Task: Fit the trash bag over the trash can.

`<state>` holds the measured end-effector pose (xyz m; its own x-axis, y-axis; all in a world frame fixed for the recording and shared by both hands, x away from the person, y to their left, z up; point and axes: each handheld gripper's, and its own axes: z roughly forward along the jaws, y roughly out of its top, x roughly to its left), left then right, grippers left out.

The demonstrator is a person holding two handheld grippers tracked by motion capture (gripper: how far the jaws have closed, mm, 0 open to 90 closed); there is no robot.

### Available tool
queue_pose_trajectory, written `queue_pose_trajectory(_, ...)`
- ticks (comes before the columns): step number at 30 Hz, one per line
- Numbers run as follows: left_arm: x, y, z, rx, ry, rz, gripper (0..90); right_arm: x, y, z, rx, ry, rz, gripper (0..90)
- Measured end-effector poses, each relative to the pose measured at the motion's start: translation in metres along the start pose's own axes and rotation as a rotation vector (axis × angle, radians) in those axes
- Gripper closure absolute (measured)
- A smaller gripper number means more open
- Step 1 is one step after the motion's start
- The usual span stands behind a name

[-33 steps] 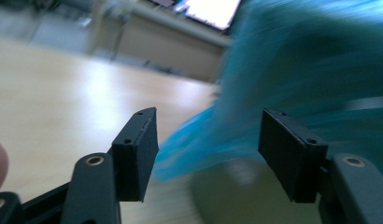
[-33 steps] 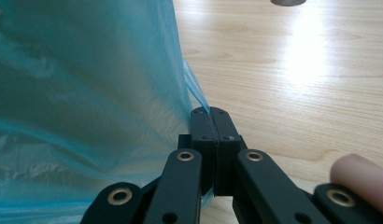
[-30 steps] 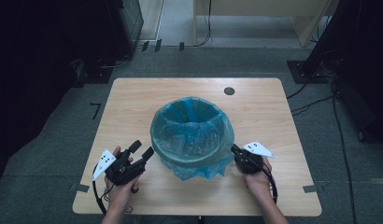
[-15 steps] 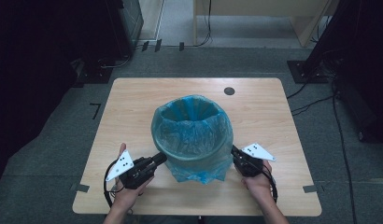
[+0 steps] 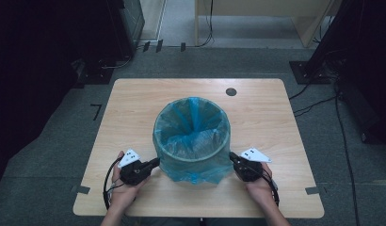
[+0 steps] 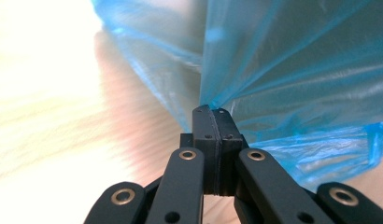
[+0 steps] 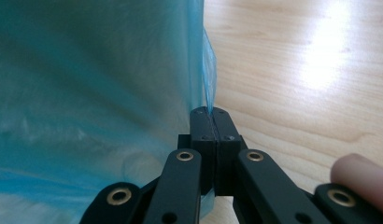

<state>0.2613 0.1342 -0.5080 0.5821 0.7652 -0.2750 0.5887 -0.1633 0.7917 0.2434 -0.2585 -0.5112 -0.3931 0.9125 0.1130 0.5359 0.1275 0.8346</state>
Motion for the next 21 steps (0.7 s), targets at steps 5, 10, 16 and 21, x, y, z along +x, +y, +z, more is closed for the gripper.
queue_pose_trajectory(5, 0.004, -0.004, 0.004, 0.074, 0.096, 0.009, 90.0, 0.0, -0.006, 0.003, 0.027, -0.006, -0.035, 90.0)
queue_pose_trajectory(10, 0.006, -0.004, 0.003, 0.105, 0.159, 0.02, 90.0, 0.001, -0.009, 0.004, 0.068, -0.023, -0.054, 90.0)
queue_pose_trajectory(16, 0.006, -0.004, -0.001, 0.128, 0.179, 0.03, 90.0, 0.002, -0.016, -0.004, 0.116, -0.015, -0.043, 90.0)
queue_pose_trajectory(21, 0.002, -0.005, -0.004, 0.15, 0.163, 0.051, 90.0, 0.003, -0.018, -0.013, 0.147, -0.022, -0.041, 90.0)
